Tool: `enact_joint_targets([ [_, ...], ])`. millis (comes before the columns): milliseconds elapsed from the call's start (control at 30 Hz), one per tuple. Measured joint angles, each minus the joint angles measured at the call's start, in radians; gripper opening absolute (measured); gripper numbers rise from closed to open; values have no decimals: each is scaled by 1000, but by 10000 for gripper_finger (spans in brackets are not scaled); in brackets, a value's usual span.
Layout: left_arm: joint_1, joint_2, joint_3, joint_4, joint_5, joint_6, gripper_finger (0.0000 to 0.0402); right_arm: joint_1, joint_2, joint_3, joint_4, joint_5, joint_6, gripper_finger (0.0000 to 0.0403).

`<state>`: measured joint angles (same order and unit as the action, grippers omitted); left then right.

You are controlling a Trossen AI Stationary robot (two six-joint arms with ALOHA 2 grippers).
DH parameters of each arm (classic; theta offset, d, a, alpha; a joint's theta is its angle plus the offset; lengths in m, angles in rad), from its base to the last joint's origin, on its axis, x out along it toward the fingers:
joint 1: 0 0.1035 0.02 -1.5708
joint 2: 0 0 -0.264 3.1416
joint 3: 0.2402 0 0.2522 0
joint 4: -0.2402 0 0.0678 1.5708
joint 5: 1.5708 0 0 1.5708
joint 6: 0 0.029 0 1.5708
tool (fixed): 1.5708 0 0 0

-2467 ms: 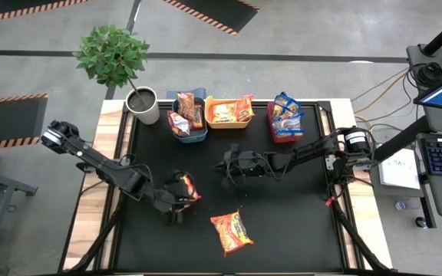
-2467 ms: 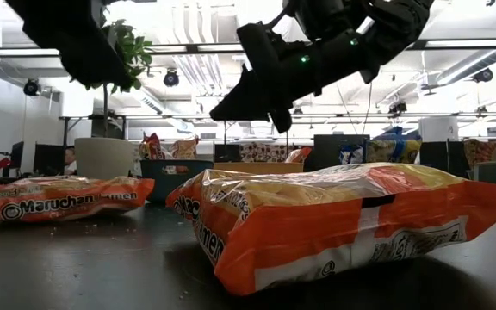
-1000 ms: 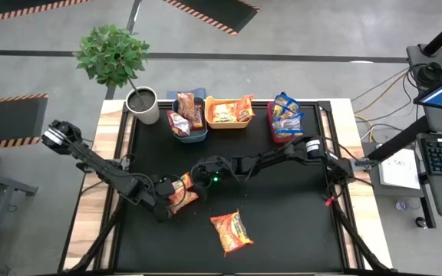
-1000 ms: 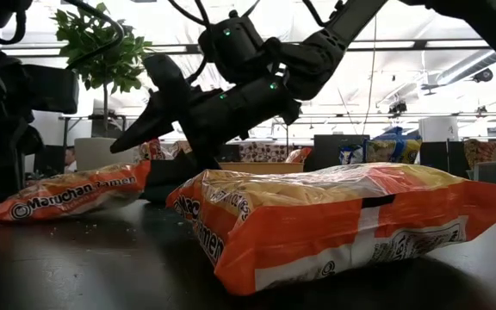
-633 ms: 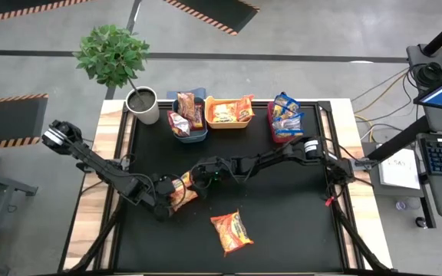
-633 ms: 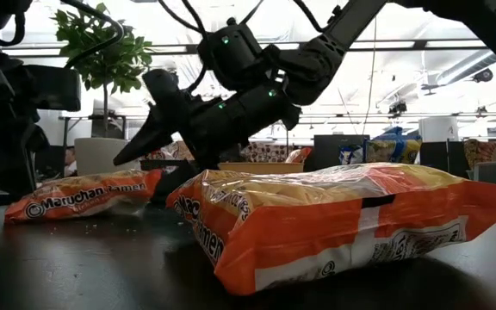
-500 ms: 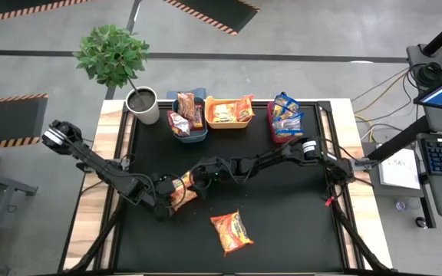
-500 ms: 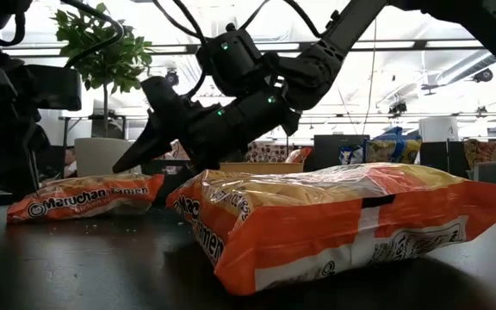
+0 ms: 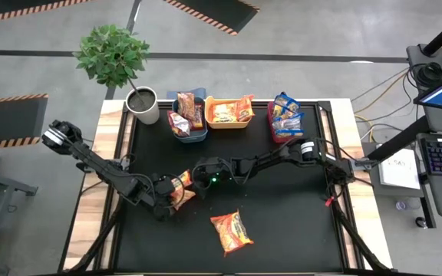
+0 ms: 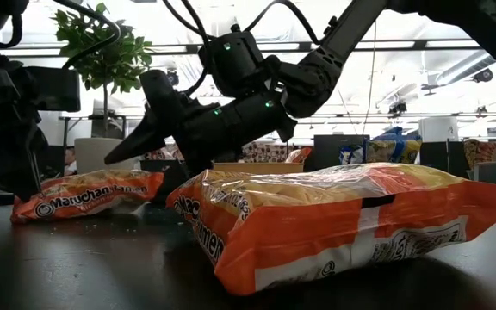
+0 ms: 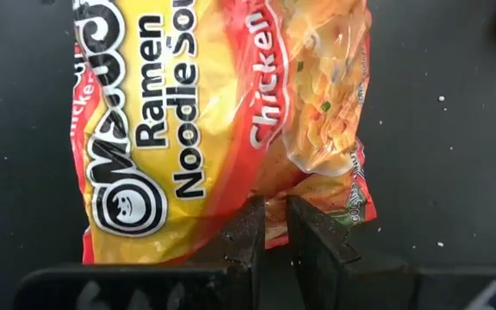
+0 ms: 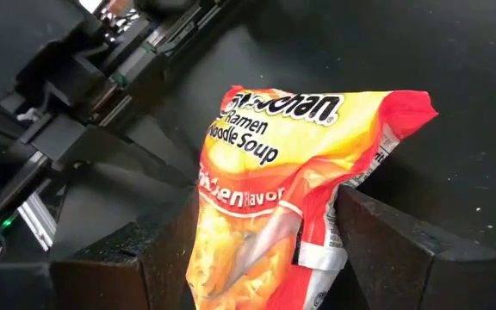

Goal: Sort Maruchan noodles
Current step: Put the orange noodle pack into the yellow bin

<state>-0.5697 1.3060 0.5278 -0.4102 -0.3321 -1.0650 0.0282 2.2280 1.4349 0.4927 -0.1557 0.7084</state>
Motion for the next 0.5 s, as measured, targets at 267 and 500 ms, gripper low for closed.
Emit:
enact_joint_targets([
  [267, 0, 0, 0, 4, -9, 0, 38, 1, 0, 0, 0, 6, -12, 197],
  [500, 0, 0, -1, 12, -13, 0, 38, 1, 0, 0, 4, 6, -15, 109],
])
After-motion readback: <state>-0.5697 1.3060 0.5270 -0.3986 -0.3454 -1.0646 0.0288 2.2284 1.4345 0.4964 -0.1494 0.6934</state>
